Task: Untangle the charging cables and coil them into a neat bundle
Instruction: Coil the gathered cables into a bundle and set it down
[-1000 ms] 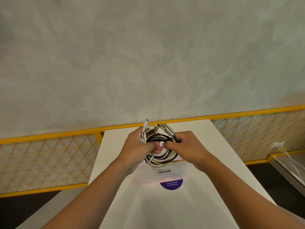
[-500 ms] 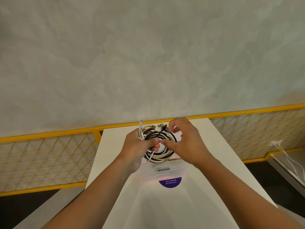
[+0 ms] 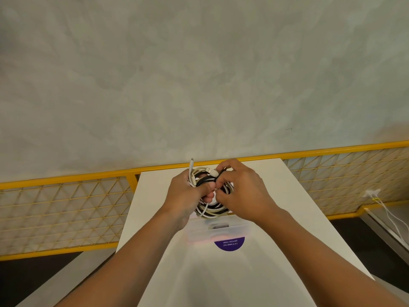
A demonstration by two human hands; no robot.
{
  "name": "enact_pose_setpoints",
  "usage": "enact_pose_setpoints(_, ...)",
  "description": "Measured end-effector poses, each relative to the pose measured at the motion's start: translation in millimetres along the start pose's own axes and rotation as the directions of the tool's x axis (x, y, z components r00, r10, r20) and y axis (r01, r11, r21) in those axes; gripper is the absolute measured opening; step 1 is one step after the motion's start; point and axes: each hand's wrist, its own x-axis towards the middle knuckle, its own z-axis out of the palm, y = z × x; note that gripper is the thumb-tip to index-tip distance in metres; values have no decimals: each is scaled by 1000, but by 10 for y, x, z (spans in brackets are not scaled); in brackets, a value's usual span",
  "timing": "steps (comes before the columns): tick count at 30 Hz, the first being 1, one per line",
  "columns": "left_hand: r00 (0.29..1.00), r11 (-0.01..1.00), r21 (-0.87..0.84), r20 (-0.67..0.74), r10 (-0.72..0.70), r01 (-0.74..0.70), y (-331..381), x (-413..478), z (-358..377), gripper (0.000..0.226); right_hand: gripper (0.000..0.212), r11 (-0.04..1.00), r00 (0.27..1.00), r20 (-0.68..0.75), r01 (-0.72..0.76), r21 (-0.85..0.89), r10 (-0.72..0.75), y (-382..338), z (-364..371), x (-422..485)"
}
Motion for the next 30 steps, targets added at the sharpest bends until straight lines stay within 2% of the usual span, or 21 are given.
enact_pose_setpoints(3, 997, 992, 113, -47, 61, -56, -21, 27, 37, 19, 13, 994, 997, 10, -77, 75, 76, -34, 17, 24)
enact_pose_setpoints(8, 996, 979, 191, -42, 78, -69, -35, 82, 54, 17, 20, 967, 982, 63, -188, 173, 179, -79, -16, 32)
enact_pose_setpoints(10, 994, 972, 224, -60, 87, -72, -40, 98, 77, 18, 21, 965, 977, 79, -207, 162, 196, -89, -21, 23)
enact_pose_setpoints(15, 984, 958, 267, -117, 137, -102, -23, 139, 101, 15, 14, 997, 994, -93, -67, -36, 64, -103, 17, 11)
enact_pose_setpoints(18, 987, 974, 201, -97, 125, -104, 13, 150, 71, 15, 9, 998, 990, -122, -69, 5, 69, -127, -20, 24)
enact_pose_setpoints(21, 991, 985, 142, -74, 111, -100, 41, 142, 46, 18, 3, 990, 986, -119, -102, 101, 114, -146, -57, 32)
enact_pose_setpoints(24, 993, 988, 117, -55, 109, -102, 49, 121, 7, 18, 7, 956, 982, -64, -157, 248, 177, -133, -75, 58)
enact_pose_setpoints(27, 993, 991, 90, -47, 107, -102, 55, 104, -25, 21, 14, 840, 967, 41, -239, 487, 251, -126, -106, 91)
enact_pose_setpoints(30, 994, 991, 85, -30, 102, -100, 66, 101, -32, 20, 16, 711, 947, 140, -311, 630, 290, -146, -131, 113)
